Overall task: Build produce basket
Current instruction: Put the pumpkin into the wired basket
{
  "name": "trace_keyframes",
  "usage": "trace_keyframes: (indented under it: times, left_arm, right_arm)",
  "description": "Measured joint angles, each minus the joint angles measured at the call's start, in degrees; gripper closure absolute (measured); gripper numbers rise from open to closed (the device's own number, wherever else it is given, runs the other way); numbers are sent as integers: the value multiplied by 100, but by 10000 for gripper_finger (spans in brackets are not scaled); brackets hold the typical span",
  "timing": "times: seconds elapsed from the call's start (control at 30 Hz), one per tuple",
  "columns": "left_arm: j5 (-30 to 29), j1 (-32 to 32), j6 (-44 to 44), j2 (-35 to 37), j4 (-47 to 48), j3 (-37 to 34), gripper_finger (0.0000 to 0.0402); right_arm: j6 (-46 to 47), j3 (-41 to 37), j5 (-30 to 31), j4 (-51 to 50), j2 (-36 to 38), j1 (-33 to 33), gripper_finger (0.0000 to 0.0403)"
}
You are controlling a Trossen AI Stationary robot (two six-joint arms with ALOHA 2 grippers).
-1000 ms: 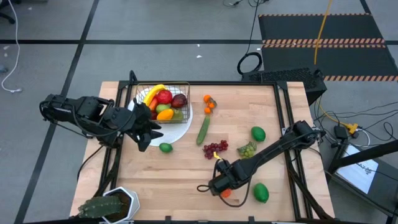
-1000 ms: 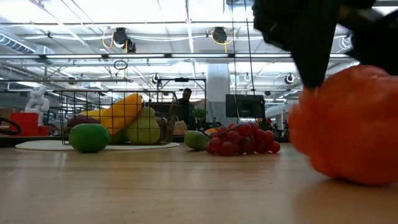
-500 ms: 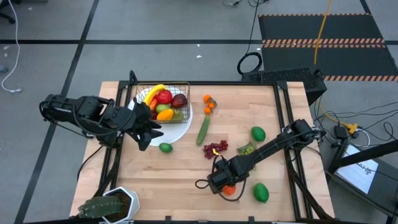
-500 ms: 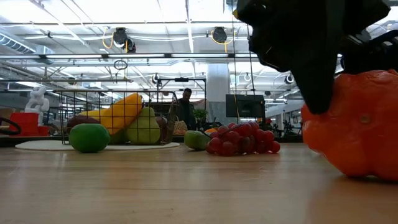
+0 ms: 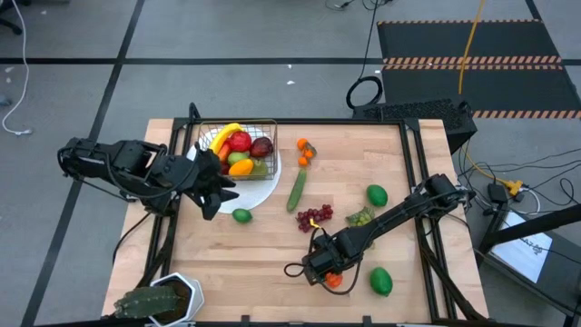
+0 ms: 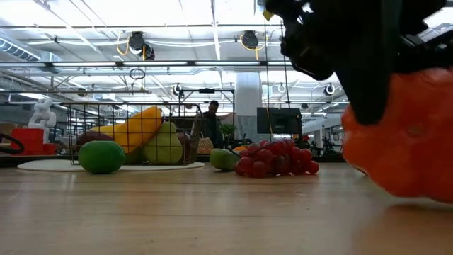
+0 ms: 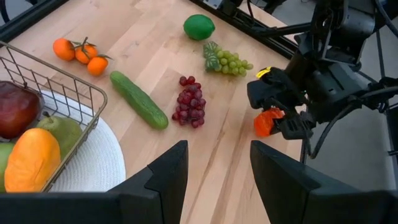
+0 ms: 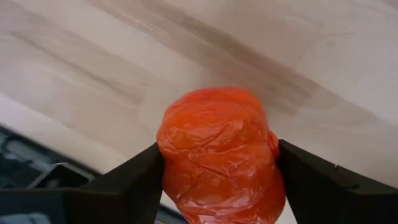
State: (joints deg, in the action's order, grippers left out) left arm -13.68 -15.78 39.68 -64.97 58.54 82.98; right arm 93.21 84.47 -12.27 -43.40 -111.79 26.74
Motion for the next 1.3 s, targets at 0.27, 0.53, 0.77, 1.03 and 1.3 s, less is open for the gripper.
trace_keyframes:
  times: [0.27, 0.53, 0.77, 1.03, 1.3]
  left_arm:
    - [59, -12, 0, 21, 23, -2, 229]
    - [-18, -5, 405, 204, 469, -2, 229]
    - [-122, -5, 733, 361, 634, -2, 229]
    - [-303, 110, 737, 347, 545, -2, 229]
    - [-478, 231, 1151, 339, 514, -2, 229]
  right_arm:
    - [271, 0, 662, 1063, 421, -40, 134]
    - [-734, 0, 1532, 1479, 1134, -534, 130]
    - [-2211, 0, 1502, 1510, 1993, -1403, 131]
    - [-3786, 0, 1371, 1584, 3037, -2457, 129]
    - [-5992, 2, 1373, 1815, 3708, -3093, 129]
